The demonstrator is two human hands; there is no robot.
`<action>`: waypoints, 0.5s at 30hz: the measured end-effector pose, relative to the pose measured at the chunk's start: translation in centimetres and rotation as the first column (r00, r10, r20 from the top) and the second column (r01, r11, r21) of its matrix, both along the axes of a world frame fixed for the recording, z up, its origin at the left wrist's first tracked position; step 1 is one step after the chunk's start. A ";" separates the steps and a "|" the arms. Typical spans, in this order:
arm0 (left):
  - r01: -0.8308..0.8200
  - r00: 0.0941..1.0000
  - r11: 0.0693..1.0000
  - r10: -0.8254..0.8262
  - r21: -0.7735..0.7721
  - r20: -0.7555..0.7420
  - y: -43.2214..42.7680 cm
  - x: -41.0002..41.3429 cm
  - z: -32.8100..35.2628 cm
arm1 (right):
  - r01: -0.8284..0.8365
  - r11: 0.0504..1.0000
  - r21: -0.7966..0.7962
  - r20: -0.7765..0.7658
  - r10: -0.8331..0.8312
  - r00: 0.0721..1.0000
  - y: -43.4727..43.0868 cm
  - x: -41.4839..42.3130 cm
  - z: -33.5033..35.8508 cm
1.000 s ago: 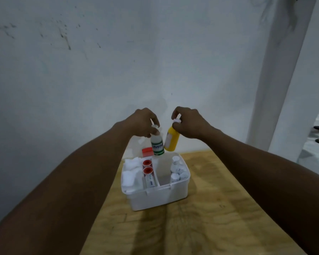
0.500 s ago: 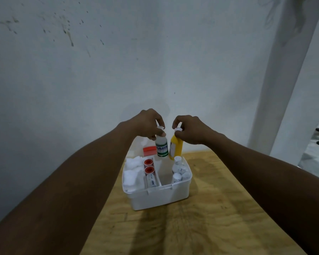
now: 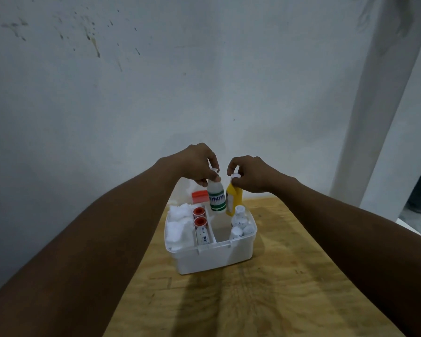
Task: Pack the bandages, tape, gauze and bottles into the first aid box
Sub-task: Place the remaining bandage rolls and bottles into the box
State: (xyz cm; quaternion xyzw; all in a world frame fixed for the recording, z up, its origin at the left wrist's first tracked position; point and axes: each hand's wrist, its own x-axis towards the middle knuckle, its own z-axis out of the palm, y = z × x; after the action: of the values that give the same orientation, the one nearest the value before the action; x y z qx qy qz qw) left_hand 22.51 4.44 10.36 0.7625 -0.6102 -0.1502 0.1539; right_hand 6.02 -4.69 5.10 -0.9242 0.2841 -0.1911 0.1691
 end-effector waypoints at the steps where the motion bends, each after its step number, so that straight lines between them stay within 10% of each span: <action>1: 0.002 1.000 1.000 -0.002 0.006 -0.001 0.0 -0.1 -0.3 | -0.001 1.000 0.001 -0.001 0.001 1.000 0.0 0.0 0.0; 15: 0.036 0.979 0.998 -0.045 0.052 0.198 -0.1 -1.1 -7.8 | -0.036 0.999 -0.016 -0.210 0.032 0.977 0.5 0.5 -2.8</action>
State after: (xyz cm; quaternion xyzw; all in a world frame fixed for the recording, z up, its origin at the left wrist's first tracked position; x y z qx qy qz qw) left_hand 21.44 4.32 2.58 0.7646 -0.6341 -0.0908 0.0707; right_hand 6.55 -4.16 2.28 -0.9456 0.2824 -0.0925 0.1323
